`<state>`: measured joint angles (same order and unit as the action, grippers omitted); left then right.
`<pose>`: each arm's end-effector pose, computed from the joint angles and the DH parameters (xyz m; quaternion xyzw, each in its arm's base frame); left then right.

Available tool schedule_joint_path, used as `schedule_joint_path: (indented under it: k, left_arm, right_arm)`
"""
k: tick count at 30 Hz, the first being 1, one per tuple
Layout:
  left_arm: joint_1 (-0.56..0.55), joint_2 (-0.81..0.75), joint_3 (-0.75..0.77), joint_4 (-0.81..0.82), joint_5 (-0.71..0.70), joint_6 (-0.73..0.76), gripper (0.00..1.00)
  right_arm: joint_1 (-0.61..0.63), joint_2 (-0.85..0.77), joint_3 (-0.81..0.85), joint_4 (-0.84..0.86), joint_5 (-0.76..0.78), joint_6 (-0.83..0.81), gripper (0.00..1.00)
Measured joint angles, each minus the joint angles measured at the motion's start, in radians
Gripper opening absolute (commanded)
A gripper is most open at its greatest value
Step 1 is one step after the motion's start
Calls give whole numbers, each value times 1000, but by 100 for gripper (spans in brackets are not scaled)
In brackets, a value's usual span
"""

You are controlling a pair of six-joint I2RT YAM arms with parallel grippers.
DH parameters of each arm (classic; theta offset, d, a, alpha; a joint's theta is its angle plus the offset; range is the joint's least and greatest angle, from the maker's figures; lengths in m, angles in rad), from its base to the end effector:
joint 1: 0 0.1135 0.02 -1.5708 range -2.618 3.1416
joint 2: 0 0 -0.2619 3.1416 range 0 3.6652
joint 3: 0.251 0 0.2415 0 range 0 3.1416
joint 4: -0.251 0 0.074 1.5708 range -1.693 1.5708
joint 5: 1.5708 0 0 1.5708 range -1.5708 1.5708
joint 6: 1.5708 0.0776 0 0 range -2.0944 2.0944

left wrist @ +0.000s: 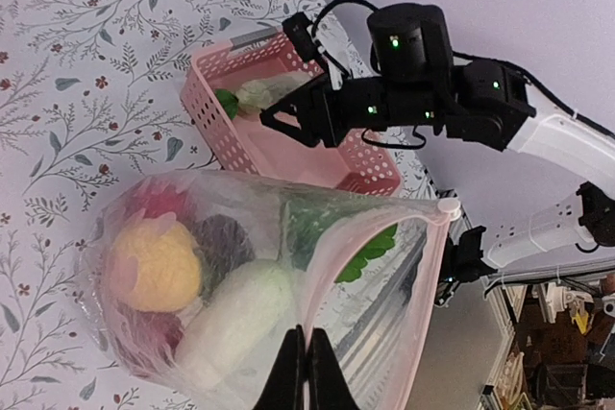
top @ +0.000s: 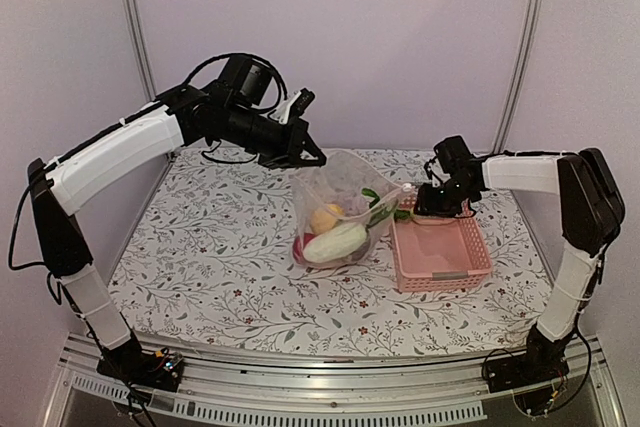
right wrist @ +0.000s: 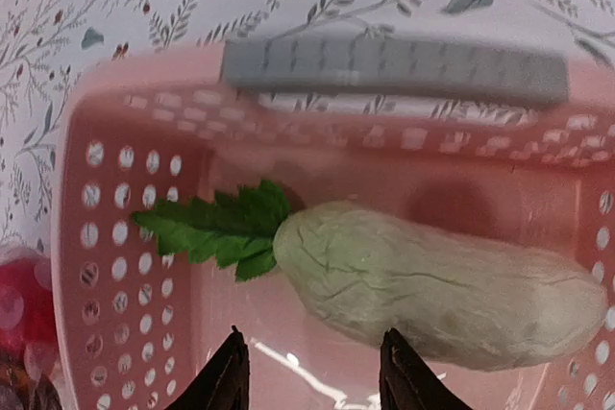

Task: Place the food in the zip-top bag and seal the zipper
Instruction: Adjust the fake vegetable in the bin.

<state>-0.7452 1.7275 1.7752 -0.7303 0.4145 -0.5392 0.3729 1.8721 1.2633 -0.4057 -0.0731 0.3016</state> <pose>0.2759 -0.2971 0.3518 0.1788 0.8699 -0.4006 0.2254 0.3741 0.1524 0.1505 -0.0443 0.9600 0.1239 0.2473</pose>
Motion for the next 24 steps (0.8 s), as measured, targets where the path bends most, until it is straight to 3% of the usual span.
schedule_joint_path:
  k: [5,12,15,24]
  left_arm:
    - [0,0,0,0,-1,4,0]
    - [0,0,-8,13,-2,4,0]
    - [1,0,-22,19,2,3,0]
    - [2,0,-26,23,4,4,0]
  right_arm:
    - [153,-159,-120,-183,-72,71,53]
    - [165,-330,72,-338,-32,54,71]
    - [139,-325,130,-343,-14,-8,76]
    - [71,-178,84,-385,66,-126,91]
